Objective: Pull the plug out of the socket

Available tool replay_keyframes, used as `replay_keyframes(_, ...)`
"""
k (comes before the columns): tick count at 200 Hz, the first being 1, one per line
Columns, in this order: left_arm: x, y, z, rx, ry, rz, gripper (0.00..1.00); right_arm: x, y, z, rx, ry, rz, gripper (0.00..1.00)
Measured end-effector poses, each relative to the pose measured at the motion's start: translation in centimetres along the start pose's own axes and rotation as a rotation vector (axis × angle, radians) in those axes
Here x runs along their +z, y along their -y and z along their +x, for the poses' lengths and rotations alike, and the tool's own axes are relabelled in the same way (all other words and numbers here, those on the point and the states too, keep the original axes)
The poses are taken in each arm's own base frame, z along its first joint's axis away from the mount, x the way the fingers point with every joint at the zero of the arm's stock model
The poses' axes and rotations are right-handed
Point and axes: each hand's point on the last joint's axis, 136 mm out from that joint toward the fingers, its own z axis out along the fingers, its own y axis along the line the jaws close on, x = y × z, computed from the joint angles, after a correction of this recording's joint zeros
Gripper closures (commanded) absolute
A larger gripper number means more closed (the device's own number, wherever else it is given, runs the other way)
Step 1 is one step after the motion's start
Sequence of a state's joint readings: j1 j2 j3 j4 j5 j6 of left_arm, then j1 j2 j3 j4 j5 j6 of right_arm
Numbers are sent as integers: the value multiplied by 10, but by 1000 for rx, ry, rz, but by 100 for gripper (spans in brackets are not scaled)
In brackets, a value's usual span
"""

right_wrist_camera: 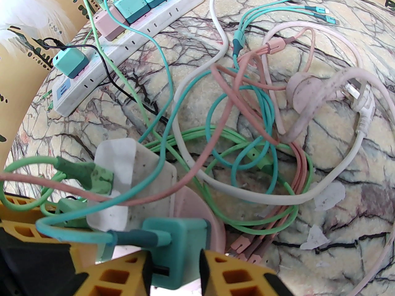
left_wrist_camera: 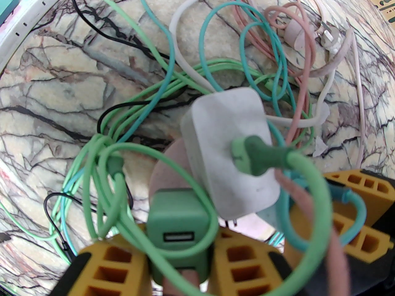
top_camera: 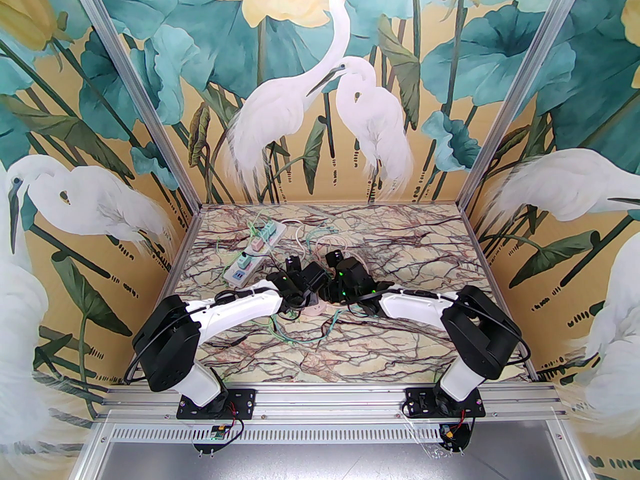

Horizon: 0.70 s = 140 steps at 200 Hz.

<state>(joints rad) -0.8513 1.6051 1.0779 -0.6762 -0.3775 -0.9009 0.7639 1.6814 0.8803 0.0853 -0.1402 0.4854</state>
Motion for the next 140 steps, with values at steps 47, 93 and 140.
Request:
replay_keyframes(47,-1,1,-2,5,-7,-12,87,2,0,-2,4,-5,-1,67)
replay_keyframes(93,-8,13,1,-6,-64,41,87,3,1,-1,12,2,11,67)
replay_keyframes(140,-28,16,-12,-24,-30,89,87,5,-1,-2,7,8,21,64)
